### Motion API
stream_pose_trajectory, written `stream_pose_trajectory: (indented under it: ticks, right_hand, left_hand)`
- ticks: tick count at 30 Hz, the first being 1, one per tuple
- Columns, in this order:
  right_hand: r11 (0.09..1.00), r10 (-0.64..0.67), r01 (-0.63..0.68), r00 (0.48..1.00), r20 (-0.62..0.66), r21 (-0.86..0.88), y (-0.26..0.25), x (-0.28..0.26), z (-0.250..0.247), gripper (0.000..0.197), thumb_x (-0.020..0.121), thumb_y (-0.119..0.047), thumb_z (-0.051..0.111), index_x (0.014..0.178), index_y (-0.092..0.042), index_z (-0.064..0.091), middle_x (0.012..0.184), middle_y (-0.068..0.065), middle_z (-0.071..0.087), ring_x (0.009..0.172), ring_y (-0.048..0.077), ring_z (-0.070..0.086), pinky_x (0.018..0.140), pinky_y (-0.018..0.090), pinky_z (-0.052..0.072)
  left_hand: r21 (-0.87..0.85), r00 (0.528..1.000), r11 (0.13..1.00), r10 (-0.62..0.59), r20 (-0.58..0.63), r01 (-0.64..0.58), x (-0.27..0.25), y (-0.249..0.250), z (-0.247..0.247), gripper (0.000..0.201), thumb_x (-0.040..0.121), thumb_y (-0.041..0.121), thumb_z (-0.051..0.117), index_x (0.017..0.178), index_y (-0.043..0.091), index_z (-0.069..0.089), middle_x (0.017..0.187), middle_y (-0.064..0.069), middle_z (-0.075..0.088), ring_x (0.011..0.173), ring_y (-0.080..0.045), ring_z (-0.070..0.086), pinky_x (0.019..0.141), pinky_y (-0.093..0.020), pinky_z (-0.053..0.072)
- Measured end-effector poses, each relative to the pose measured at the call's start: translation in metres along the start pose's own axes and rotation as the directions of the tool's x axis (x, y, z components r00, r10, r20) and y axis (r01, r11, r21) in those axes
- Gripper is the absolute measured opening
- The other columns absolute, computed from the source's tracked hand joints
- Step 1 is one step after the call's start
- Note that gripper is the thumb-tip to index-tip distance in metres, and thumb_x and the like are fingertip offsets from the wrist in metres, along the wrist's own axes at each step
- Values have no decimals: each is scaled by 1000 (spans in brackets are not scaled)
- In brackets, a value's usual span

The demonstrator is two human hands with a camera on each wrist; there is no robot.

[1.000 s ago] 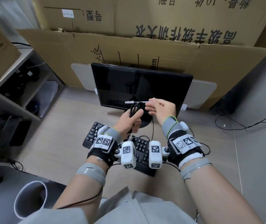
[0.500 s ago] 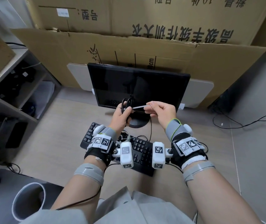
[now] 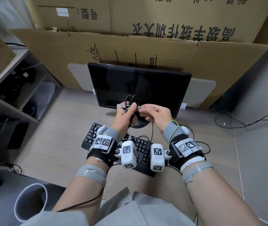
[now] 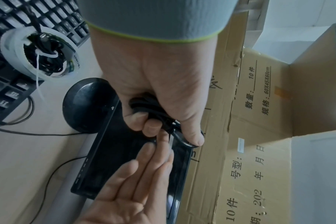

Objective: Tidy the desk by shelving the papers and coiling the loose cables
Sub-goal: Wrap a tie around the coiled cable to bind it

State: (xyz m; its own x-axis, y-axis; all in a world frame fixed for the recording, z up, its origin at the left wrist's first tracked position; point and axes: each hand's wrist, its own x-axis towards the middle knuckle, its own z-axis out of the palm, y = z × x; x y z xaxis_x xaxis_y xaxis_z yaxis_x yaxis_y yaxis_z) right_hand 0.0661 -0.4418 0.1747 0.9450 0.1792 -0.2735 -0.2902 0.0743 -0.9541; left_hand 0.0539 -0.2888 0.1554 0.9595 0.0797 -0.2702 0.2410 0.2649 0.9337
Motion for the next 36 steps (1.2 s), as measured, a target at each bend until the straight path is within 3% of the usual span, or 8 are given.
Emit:
stream_pose_trajectory:
  ticks: [6,10,12,16,20,28,33,36]
  right_hand:
    - [997,64,-67,993,-96,-31,4,6,-5,16,97,-19,55,94,-19,71,89,1,77,73,11,69,67,23,49]
    - [958,-167,105,960,-223,-266,-1,12,-3,18,84,-32,68,102,-33,65,106,-8,66,97,11,62,89,29,48]
    - [885,-280,205,951,-127,-418,-13,11,2,8,82,-39,68,90,-37,68,118,-13,59,114,8,50,100,27,40]
    - [760,-177,203,979,104,-617,-27,9,10,5,83,-45,69,84,-40,71,138,-13,46,133,7,29,105,21,20]
    - [723,-175,257,966,191,-641,-14,8,9,8,82,-46,70,76,-42,69,140,-11,46,138,8,26,114,27,21]
    - [723,-169,178,983,78,-667,-12,5,6,29,82,-53,68,76,-26,76,112,-13,58,116,8,46,91,22,33]
    - [743,-133,81,991,-27,-665,-19,2,6,44,78,-63,62,69,-21,72,70,-7,68,71,11,63,69,31,52]
    - [822,-98,61,995,-36,-566,-13,4,3,37,81,-59,63,72,-24,70,64,-8,71,57,7,61,71,31,56]
  left_hand:
    - [150,997,987,45,55,-53,-1,0,-7,38,95,34,58,114,4,44,88,-19,59,48,-13,47,43,-23,32]
    - [321,997,946,25,72,-46,-2,-2,-6,35,103,21,50,114,-12,46,63,10,65,42,-7,39,42,-18,30]
    - [397,997,916,22,79,-51,-1,-5,-4,22,103,16,49,104,-5,49,77,3,69,40,-5,37,42,-16,30]
    - [509,992,855,44,118,-98,1,-7,-3,21,100,25,50,80,17,51,72,3,40,42,-3,37,45,-19,31]
    - [550,996,834,-25,91,-30,2,-2,-5,16,101,23,43,87,18,37,67,1,41,48,-10,37,47,-27,31]
    - [435,998,900,28,-64,3,8,-5,-3,37,90,49,47,76,15,45,63,-6,48,54,-21,44,47,-30,34]
    - [474,999,880,-3,-45,24,8,-5,4,46,91,53,44,73,11,52,65,-9,57,57,-23,49,49,-28,34]
    - [561,1000,827,-20,-17,26,8,-3,6,50,88,53,40,77,7,55,65,-8,57,59,-24,48,50,-32,35]
